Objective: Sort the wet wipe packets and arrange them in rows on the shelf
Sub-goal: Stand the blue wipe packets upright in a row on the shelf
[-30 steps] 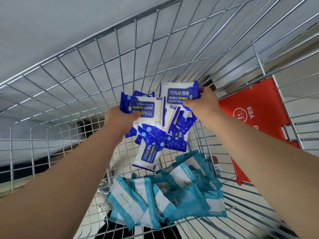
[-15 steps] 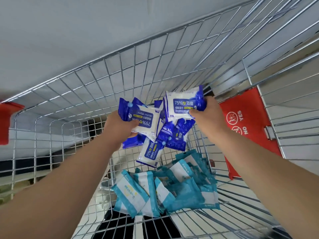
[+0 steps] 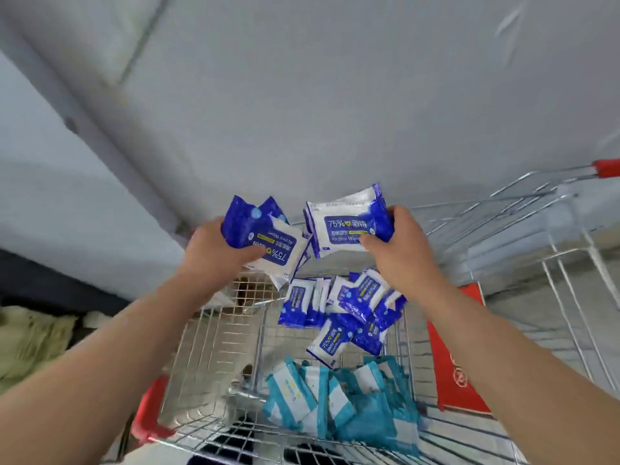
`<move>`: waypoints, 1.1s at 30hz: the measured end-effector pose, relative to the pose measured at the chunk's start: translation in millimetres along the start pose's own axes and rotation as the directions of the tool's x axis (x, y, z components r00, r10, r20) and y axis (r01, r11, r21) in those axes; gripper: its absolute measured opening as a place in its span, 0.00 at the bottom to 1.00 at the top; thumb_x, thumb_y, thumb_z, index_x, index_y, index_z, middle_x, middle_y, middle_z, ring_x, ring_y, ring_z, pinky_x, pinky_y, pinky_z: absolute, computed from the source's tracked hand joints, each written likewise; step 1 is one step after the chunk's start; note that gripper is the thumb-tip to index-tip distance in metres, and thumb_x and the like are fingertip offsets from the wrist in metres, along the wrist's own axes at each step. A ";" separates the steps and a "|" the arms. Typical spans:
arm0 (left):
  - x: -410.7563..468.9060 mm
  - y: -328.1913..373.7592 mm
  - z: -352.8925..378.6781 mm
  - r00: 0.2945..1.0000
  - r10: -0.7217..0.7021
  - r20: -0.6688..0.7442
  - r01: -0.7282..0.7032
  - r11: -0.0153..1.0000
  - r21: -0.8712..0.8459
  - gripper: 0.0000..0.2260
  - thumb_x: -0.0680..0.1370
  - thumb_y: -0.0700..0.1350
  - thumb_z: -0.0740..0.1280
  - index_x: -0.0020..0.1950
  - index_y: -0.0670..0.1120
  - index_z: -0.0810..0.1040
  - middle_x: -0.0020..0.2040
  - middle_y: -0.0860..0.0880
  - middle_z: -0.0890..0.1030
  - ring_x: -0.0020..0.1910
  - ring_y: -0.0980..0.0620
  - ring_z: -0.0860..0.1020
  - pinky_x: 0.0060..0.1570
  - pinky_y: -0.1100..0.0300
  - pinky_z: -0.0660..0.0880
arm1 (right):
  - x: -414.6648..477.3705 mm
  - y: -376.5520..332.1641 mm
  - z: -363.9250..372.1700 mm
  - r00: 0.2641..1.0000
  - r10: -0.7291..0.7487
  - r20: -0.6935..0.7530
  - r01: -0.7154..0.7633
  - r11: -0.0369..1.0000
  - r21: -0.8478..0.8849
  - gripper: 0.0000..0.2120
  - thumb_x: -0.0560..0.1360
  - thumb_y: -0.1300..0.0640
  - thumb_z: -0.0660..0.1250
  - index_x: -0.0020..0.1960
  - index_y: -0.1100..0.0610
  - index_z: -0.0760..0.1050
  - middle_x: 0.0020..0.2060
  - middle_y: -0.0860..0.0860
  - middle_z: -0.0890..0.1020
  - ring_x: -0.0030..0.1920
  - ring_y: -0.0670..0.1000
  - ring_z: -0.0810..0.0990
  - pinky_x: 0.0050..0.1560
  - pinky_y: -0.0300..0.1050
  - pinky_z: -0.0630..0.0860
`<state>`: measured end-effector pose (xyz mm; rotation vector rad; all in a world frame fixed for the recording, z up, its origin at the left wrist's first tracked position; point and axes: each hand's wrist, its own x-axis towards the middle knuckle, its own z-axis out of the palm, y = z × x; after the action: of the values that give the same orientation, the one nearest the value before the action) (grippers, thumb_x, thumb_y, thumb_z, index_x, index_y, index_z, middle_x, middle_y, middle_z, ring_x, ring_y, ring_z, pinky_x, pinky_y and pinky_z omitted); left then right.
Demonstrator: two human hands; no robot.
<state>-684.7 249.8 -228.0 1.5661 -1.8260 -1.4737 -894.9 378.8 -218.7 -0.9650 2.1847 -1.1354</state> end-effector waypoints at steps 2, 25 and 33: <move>-22.9 15.6 -38.5 0.998 0.039 -0.049 -0.040 0.999 -0.021 0.10 0.69 0.38 0.76 0.46 0.46 0.78 0.39 0.48 0.84 0.37 0.46 0.82 0.39 0.54 0.80 | -8.0 -41.0 -0.6 0.998 -0.065 0.021 0.065 0.998 0.017 0.11 0.74 0.63 0.67 0.52 0.54 0.69 0.40 0.43 0.75 0.37 0.38 0.73 0.34 0.24 0.67; -260.0 0.1 -461.1 0.853 0.055 -0.518 -0.408 0.689 -0.599 0.21 0.68 0.33 0.73 0.58 0.42 0.75 0.49 0.46 0.85 0.46 0.47 0.84 0.40 0.55 0.81 | -205.0 -420.6 182.5 0.815 -0.499 0.295 0.341 0.824 0.453 0.15 0.73 0.68 0.68 0.49 0.48 0.78 0.46 0.46 0.85 0.50 0.49 0.83 0.58 0.52 0.78; -280.2 -41.5 -554.6 0.773 -0.070 -0.630 -0.460 0.622 -0.634 0.07 0.75 0.39 0.70 0.51 0.46 0.78 0.46 0.47 0.86 0.40 0.50 0.84 0.38 0.55 0.79 | -245.9 -496.8 277.6 0.712 -0.547 0.440 0.310 0.807 0.503 0.13 0.74 0.67 0.67 0.53 0.52 0.77 0.50 0.48 0.85 0.52 0.50 0.83 0.59 0.54 0.78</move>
<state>-138.2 229.2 70.0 1.1107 -0.7695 -1.1720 -369.5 231.2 75.5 -1.4542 1.2041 -1.2224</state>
